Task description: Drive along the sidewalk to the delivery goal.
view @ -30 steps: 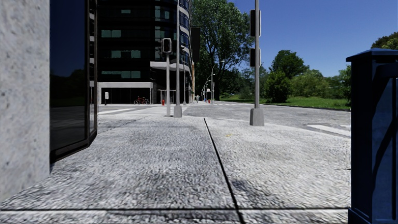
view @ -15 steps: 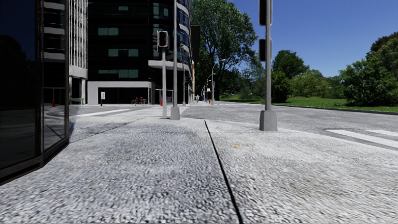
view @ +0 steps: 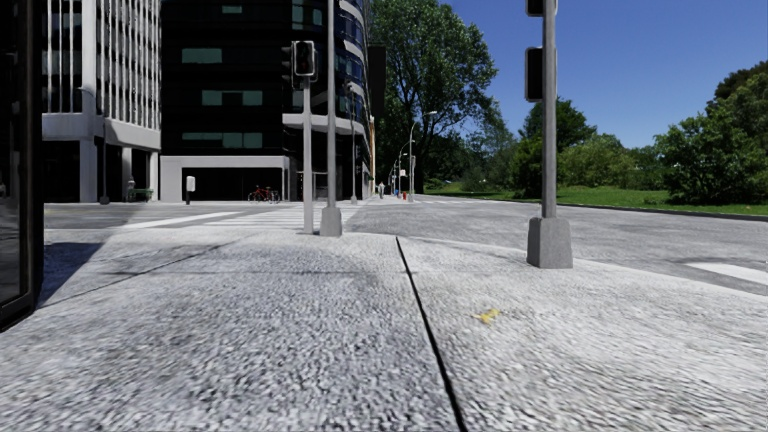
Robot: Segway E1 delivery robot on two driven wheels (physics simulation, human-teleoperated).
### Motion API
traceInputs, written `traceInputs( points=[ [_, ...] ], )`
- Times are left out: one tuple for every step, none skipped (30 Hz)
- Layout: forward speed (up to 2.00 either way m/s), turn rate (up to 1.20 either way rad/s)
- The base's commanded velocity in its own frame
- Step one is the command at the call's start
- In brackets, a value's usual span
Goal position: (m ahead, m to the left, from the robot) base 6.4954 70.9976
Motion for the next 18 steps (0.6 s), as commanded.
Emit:
traceInputs(
  points=[
    [1.96,0.0],
    [1.96,0.0],
    [1.96,0.0],
    [1.96,0.0],
    [1.96,0.0],
    [1.96,0.0],
    [1.96,0.0],
    [1.96,0.0],
    [1.96,0.0],
    [1.96,0.0],
    [1.96,0.0],
    [1.96,0.0],
    [1.96,0.0],
    [1.96,0.0],
    [1.96,0.0],
    [1.96,0.0],
    [1.96,0.0],
    [1.96,0.0]
  ],
)
